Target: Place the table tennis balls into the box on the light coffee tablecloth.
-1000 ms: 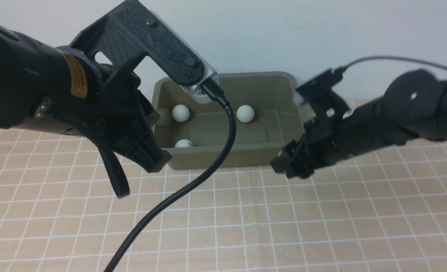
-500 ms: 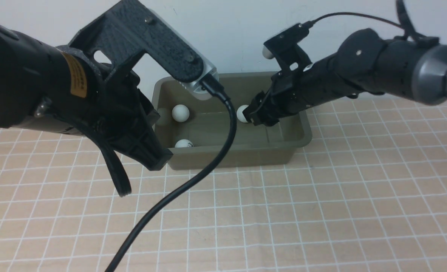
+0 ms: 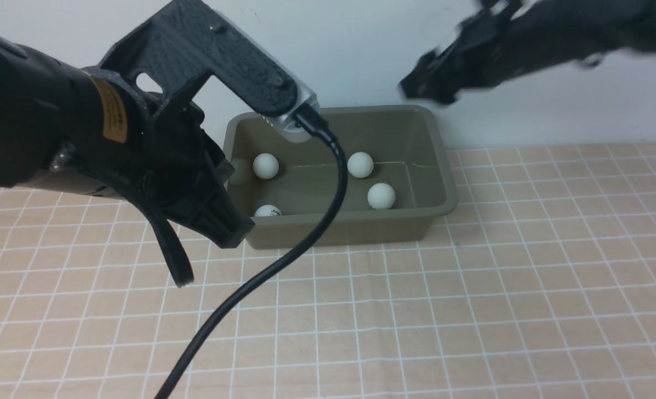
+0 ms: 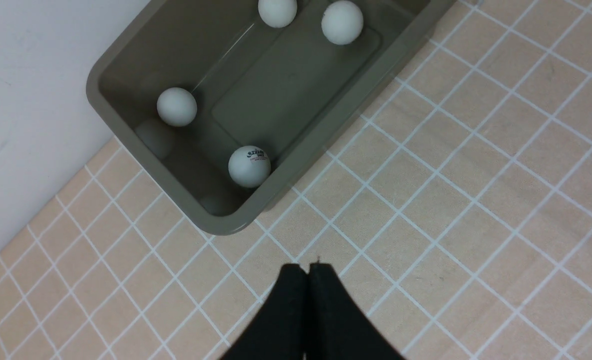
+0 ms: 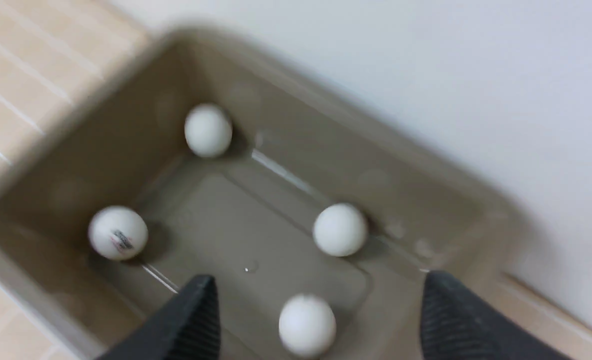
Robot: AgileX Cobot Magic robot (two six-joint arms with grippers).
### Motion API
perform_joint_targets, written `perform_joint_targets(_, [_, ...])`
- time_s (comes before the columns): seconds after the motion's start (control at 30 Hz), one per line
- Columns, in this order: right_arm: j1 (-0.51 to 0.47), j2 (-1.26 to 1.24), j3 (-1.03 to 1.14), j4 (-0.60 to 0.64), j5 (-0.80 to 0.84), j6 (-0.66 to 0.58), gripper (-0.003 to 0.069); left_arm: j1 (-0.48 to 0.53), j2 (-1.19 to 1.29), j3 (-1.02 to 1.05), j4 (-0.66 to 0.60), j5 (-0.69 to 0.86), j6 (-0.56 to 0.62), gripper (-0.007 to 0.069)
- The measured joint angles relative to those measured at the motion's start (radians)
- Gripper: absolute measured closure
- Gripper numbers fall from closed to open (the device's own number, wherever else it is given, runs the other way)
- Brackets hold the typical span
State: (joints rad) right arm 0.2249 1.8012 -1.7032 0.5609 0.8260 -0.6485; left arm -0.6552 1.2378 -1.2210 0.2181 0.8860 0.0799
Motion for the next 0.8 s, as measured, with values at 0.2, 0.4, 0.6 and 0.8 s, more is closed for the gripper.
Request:
perform_joint_targets(0.2, [-0.18, -0.236, -0.016, -0.081, 0.318, 0.056, 0.0416, 0.0, 0.0, 0.0, 0.0, -0.016, 0.0, 0.0693])
perform_joint_targets(0.4, [-0.293, -0.402, -0.01, -0.08, 0.427, 0.078, 0.064, 0.0, 0.0, 0.0, 0.001, -0.064, -0.003, 0.0693])
perform_joint_targets(0.6, [-0.301, -0.612, 0.092, -0.03, 0.436, 0.095, 0.0674, 0.0, 0.0, 0.0, 0.001, -0.09, -0.031, 0.0693])
perform_joint_targets(0.8, [-0.301, -0.853, 0.314, -0.028, 0.441, 0.101, 0.0675, 0.0, 0.0, 0.0, 0.001, -0.098, -0.033, 0.0693])
